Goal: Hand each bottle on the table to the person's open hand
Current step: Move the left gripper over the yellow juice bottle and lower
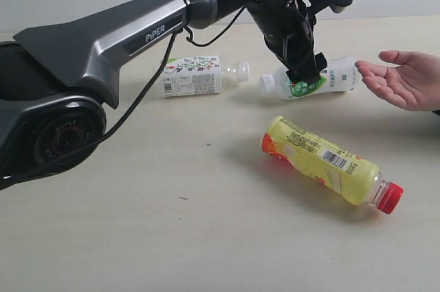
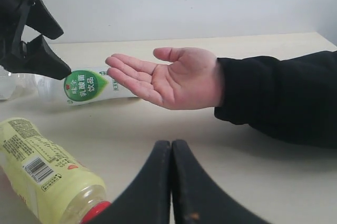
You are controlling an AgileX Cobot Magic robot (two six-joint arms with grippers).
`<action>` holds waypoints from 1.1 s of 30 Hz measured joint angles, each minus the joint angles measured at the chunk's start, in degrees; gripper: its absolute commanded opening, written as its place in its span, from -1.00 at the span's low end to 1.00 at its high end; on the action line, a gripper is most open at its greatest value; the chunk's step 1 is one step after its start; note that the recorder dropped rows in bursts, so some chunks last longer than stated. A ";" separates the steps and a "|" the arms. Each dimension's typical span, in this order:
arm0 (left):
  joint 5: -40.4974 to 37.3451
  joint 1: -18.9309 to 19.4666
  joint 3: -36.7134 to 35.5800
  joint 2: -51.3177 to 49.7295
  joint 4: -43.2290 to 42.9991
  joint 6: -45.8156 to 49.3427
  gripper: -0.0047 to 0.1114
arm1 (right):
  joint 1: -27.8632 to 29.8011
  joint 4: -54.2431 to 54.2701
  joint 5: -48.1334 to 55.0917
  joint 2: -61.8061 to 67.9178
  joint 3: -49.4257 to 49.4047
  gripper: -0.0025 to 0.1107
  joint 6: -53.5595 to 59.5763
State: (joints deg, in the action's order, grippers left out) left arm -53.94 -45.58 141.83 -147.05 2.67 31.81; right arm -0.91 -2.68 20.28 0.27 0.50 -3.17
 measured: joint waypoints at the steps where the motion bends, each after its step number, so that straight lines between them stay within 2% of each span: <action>1: 0.44 -0.13 0.00 -0.38 -0.10 0.59 0.52 | 0.00 0.00 0.00 0.00 0.00 -0.96 0.00; 6: 3.56 -0.23 0.00 -1.97 -0.72 1.34 0.52 | 0.00 0.00 0.00 0.00 0.00 -0.96 0.00; 13: 3.48 -0.25 0.00 -1.94 -0.88 1.34 0.52 | 0.00 0.00 0.00 0.00 0.00 -0.96 0.00; 16: 0.50 -0.70 0.00 -1.94 -1.18 3.02 0.52 | 0.00 0.00 0.00 0.00 0.00 -0.96 0.00; 22: -10.14 -2.55 0.00 -0.14 -2.67 9.38 0.52 | 0.00 0.00 0.00 0.00 0.00 -0.96 0.00; 25: -15.21 -2.67 0.00 3.30 1.87 17.92 0.46 | 0.00 0.00 0.00 0.00 0.00 -0.96 0.00; 26: -15.37 -2.56 0.00 3.71 3.51 19.35 0.36 | 0.00 0.00 0.00 0.00 0.00 -0.96 0.00; 29: -15.73 -3.07 -0.56 4.13 7.86 24.59 0.40 | 0.00 0.00 0.00 0.00 0.00 -0.96 0.00; 30: -15.73 -3.65 -1.20 4.13 7.73 25.07 0.44 | 0.00 0.00 0.00 0.00 0.00 -0.96 0.00; 33: -15.97 -7.23 -4.96 4.13 -1.00 25.87 0.44 | 0.00 0.00 0.00 0.00 0.00 -0.96 0.00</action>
State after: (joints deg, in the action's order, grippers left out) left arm -69.91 -52.81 136.87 -142.92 1.67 57.68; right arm -0.91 -2.68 20.28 0.27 0.50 -3.17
